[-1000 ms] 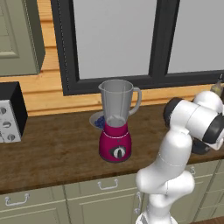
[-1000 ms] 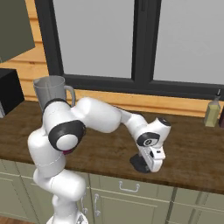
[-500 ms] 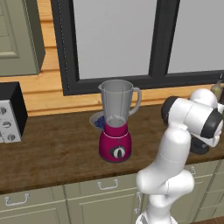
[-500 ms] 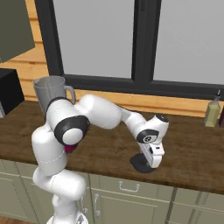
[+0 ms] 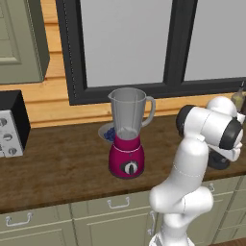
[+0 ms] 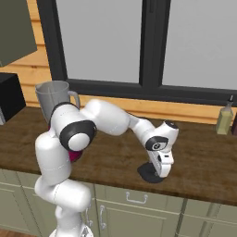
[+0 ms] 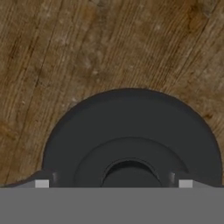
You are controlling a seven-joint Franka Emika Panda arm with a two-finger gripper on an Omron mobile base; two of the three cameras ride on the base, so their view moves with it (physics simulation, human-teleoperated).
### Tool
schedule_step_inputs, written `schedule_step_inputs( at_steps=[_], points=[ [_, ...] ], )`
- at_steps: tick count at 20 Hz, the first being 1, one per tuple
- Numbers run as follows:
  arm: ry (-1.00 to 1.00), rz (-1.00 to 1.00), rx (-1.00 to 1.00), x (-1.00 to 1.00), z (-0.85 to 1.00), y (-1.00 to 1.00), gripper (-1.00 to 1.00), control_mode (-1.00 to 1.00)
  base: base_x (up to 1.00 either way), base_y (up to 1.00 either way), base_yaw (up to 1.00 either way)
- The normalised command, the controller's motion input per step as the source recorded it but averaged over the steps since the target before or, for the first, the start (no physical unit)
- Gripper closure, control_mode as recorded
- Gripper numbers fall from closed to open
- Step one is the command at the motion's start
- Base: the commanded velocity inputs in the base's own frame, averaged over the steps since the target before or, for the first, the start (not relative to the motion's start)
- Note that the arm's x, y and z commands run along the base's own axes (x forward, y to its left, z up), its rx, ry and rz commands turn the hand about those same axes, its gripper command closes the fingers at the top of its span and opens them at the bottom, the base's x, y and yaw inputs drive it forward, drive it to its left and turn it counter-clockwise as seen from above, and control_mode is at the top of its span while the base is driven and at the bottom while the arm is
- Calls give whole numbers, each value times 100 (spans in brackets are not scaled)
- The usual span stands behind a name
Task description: Close the lid blender by securely placing the lid on top.
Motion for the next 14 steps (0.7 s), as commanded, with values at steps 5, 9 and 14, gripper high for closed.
schedule_step_inputs(
  at_steps=[5,9,14],
  points=[
    [-17,0,0,-12,-100,33,100,-100,0,0,0],
    [-25,0,1,-39,-100,37,100,-100,0,0,0],
    [-5,0,0,-5,-100,76,100,-100,0,0,0]
  ],
)
